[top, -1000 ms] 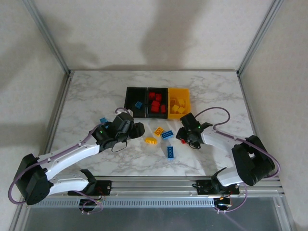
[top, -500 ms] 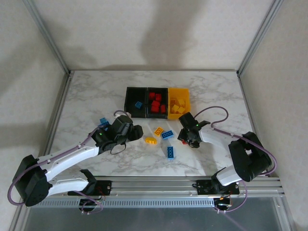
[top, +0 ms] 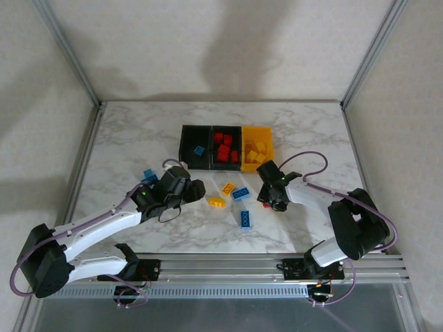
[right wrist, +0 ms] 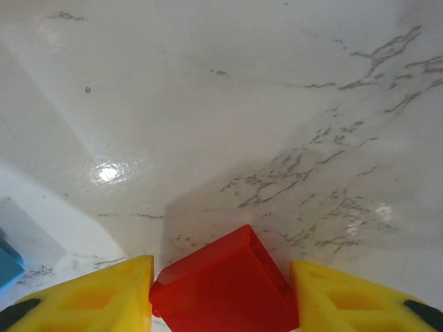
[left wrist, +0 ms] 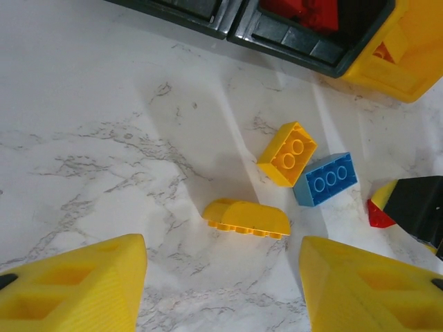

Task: Sort the legos into containers by color
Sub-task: Pick up the lego from the center of the table, then place the lego in the container.

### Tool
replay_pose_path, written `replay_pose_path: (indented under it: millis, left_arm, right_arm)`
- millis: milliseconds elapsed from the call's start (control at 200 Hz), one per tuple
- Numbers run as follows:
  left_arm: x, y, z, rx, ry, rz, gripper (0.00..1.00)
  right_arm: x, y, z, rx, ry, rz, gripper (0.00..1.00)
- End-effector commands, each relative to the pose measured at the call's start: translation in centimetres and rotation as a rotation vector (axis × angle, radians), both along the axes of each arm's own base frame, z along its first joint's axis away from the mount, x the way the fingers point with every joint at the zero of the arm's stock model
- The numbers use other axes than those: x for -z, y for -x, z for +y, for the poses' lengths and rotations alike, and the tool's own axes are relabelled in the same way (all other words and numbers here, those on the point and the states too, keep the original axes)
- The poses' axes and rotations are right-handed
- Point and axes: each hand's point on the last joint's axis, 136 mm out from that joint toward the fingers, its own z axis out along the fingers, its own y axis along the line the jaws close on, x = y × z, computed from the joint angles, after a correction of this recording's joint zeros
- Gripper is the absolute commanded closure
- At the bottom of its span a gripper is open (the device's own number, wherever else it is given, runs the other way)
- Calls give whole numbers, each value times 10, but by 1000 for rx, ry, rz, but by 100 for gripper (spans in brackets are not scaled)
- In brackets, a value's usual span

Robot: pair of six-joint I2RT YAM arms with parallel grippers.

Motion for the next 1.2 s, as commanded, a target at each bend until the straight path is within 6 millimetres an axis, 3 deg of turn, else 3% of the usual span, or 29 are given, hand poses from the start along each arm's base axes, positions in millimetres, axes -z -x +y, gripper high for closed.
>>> replay_pose_path:
  millis: [0,421,761,926,1192]
  left_arm:
    - [-6,0,6,-33,5,-28,40]
    - [-20,-3,17,-86,12,-70,39]
    - [-29,-3,31,-133,49,-83,38]
    - [-30,-4,38,-144,82,-79,38]
    - [-33,-5,46,-158,89,-79,38]
  right_arm:
    - [-14,-8,11,-32,-18,-40,54]
    - [-74,-35,31,-68,-51,-175,55]
    - [-123,-87,82,-172,-97,-284,55]
    - [-132,-119,113,-217,-114,-309,55]
    - [-120,-167,149,-255,-109,-303,55]
